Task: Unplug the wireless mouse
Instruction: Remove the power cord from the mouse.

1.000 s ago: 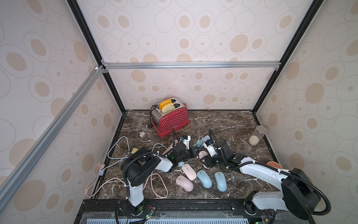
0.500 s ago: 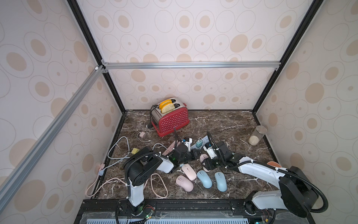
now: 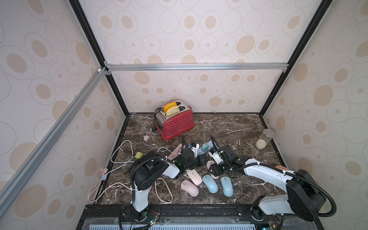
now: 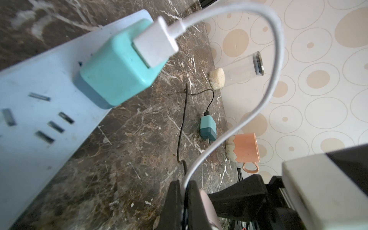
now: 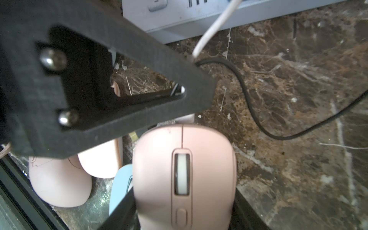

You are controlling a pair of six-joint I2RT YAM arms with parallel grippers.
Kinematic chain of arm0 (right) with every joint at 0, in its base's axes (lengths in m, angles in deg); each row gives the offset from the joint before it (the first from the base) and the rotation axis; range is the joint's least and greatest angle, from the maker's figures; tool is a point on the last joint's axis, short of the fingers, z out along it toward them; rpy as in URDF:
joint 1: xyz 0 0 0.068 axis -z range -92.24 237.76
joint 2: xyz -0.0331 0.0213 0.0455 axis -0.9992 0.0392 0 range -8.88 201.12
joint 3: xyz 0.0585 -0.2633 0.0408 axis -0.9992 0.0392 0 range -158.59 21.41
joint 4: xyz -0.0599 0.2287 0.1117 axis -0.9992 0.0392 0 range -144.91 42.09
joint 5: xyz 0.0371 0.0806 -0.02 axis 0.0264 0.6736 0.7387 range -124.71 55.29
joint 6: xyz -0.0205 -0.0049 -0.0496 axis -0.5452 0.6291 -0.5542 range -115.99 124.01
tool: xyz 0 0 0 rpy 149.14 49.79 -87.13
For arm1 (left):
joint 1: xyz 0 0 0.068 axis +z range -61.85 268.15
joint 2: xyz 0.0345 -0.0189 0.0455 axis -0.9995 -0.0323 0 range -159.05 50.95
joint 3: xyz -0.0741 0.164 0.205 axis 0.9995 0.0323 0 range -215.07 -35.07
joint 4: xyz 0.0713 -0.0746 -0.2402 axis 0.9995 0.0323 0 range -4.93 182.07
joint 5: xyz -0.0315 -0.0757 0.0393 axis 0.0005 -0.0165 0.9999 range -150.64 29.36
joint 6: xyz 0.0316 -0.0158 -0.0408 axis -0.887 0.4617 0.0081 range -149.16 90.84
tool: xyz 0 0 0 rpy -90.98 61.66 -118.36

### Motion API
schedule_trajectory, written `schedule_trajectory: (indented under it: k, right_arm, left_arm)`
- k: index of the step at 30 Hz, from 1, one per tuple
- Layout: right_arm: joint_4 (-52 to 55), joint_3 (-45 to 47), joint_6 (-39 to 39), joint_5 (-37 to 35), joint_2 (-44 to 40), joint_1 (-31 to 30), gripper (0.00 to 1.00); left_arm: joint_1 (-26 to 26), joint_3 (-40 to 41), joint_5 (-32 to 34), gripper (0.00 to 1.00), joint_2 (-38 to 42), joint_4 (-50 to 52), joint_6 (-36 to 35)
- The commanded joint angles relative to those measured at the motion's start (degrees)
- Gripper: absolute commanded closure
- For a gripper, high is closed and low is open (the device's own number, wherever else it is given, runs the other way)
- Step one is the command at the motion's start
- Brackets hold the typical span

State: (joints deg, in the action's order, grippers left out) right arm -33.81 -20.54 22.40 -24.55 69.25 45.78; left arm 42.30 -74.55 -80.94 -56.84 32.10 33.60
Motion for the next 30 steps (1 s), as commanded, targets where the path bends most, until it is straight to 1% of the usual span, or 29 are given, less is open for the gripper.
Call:
schedule_trajectory:
  k: [1, 4, 6, 7, 9, 11, 13, 17, 18, 19, 20, 21, 23, 24, 26, 28, 30]
  right_arm:
    - [9.81, -0.40, -1.64, -6.37, 1.63, 0.62, 0.60]
    - [8.61, -1.28, -2.41, -9.82, 1.37, 0.68, 0.60]
    - [7.96, -2.41, -4.19, -10.36, 0.76, 0.67, 0.60]
    - [7.71, -2.83, -5.33, -9.89, 0.35, 0.67, 0.60]
    - [8.72, -4.01, -7.40, -6.72, 0.50, 0.71, 0.60]
    - [8.43, -3.73, -6.64, -5.28, 1.05, 0.71, 0.60]
    - [7.13, -2.23, -2.59, -4.89, 1.24, 0.82, 0.60]
    - [3.22, 1.30, 14.75, -2.82, 3.29, 0.68, 0.60]
    - [0.45, 3.21, 18.59, -2.64, 2.53, 0.51, 0.60]
    - [-1.61, 4.62, 20.74, -2.41, 1.58, 0.54, 0.60]
    - [-2.40, 5.18, 20.71, -2.26, 0.55, 0.60, 0.60]
    - [-0.14, 4.08, 18.68, -3.47, 0.11, 0.58, 0.60]
    - [8.60, -0.48, 13.47, -6.60, 1.14, 0.61, 0.60]
    - [12.01, -2.49, 9.69, -6.78, 2.05, 0.62, 0.60]
    - [18.74, -6.23, 5.65, -8.78, 4.03, 0.54, 0.60]
    - [21.90, -7.91, 3.86, -9.98, 4.85, 0.57, 0.59]
    - [21.60, -7.65, 3.23, -10.68, 4.36, 0.50, 0.59]
  left_arm:
    - [1.14, -1.58, 2.64, 1.00, 1.97, -2.95, -1.46]
    - [1.11, -1.62, 2.14, 1.00, 1.44, -4.07, -0.90]
    - [1.10, -1.83, 1.99, 1.00, 1.19, -3.96, -1.23]
    - [1.07, -1.96, 2.00, 1.00, 1.13, -3.69, -1.45]
    - [1.11, -2.07, 2.07, 1.00, 1.21, -2.99, -1.93]
    - [1.11, -2.09, 2.25, 1.00, 1.31, -2.90, -2.20]
    - [1.09, -1.98, 2.57, 1.00, 1.59, -3.09, -2.29]
    - [1.11, -1.30, 3.53, 1.00, 1.56, -5.23, -1.68]
    - [1.10, -1.14, 3.66, 1.00, 1.16, -6.45, -1.06]
    - [1.09, -1.20, 3.59, 1.00, 0.77, -7.11, -0.56]
    - [1.06, -1.48, 3.40, 1.00, 0.46, -7.17, -0.29]
    - [1.11, -1.72, 3.01, 1.00, 0.32, -6.87, -0.48]
    - [1.13, -2.00, 2.86, 1.00, 1.24, -4.37, -1.50]
    - [1.12, -2.01, 2.95, 1.00, 2.10, -2.49, -2.57]
    - [1.11, -1.78, 3.76, 1.00, 4.05, 1.03, -4.38]
    - [1.18, -1.83, 4.03, 1.00, 5.81, 4.40, -6.24]
    - [1.12, -1.75, 4.49, 1.00, 6.95, 6.56, -7.72]
